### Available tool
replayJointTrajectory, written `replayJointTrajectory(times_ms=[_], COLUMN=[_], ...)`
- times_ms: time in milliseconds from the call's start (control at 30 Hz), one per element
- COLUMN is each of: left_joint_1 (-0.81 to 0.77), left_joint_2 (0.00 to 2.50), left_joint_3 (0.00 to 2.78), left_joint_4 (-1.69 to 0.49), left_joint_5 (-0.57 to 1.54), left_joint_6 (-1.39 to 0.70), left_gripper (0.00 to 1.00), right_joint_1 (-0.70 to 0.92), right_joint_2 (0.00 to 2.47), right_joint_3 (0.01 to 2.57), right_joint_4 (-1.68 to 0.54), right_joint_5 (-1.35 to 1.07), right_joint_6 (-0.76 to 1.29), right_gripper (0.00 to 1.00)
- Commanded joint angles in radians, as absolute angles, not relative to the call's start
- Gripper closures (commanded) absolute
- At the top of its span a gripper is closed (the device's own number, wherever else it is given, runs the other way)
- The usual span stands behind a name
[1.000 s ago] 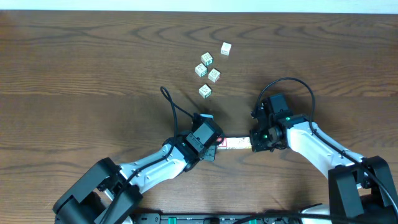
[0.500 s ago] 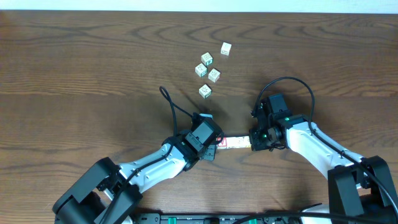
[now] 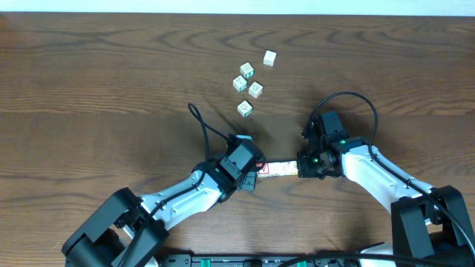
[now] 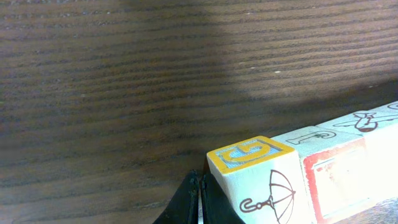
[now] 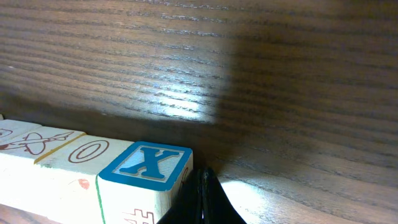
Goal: Lift 5 blocks
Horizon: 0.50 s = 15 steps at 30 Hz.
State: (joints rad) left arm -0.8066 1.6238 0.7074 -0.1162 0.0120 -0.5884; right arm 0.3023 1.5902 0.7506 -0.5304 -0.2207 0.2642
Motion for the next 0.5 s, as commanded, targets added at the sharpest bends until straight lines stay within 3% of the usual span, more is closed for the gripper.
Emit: replayJointTrajectory(times_ms=[0, 467], left_joint_1=[-0.83, -0.831], left_joint_2=[1.633, 1.579], left_joint_3=[0.705, 0.718], left_joint_4=[-0.11, -0.126], left_joint_5=[0.149, 0.149], left_joint_6=[-0.615, -0.622], left_gripper=[0.93, 0.93], right_joint_1=[0.336, 0.414], right_joint_2=[1.559, 1.547], right_joint_3=[0.76, 0.76], right_joint_4=[-0.51, -0.514], right_joint_5=[-0.468, -0.411], right_joint_6=[0.295, 0.314], right_gripper=[0.99, 0.99])
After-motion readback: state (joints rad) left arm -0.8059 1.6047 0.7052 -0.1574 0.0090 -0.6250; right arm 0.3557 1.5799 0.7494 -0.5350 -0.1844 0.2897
